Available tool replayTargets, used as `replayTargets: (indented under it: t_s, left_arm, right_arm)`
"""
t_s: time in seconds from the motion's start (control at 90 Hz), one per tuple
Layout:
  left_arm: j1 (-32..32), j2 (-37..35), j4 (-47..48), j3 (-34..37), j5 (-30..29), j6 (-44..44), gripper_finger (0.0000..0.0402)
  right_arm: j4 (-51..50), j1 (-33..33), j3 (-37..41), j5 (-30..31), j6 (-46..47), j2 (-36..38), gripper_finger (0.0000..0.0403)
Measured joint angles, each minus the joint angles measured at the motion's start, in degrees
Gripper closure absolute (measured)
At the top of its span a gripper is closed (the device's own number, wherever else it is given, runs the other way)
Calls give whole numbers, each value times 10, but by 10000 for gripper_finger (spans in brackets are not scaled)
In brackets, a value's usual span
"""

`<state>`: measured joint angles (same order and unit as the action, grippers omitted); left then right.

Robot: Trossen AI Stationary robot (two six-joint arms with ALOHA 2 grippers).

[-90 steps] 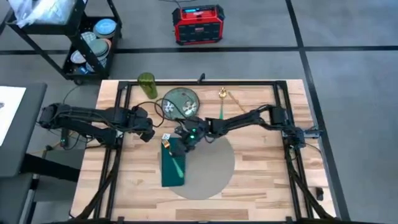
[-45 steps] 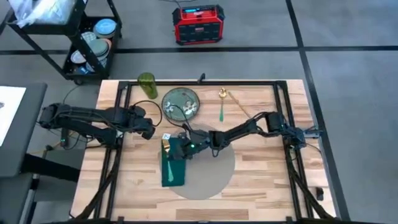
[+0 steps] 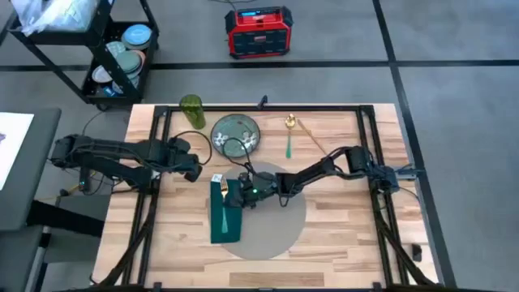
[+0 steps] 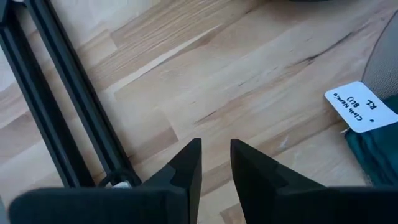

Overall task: Set table place
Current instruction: Put the green fork on the green napkin

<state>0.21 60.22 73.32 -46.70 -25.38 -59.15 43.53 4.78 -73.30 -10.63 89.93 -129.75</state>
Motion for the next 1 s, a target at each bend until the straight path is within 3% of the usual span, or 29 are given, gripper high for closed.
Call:
replayTargets:
  t_s: [0.233,0.744,1.0]
  left_arm:
    - [0,0,-1,0,-4,13,334]
    - [0,0,-11,0,-5,23,334]
    - [0,0,-12,0,-5,23,334]
  right_arm:
    - [-45,0,-1,-40,-2,2,403]
    - [-46,-21,-13,-84,0,3,400]
    - [-51,-23,-13,-107,0,3,350]
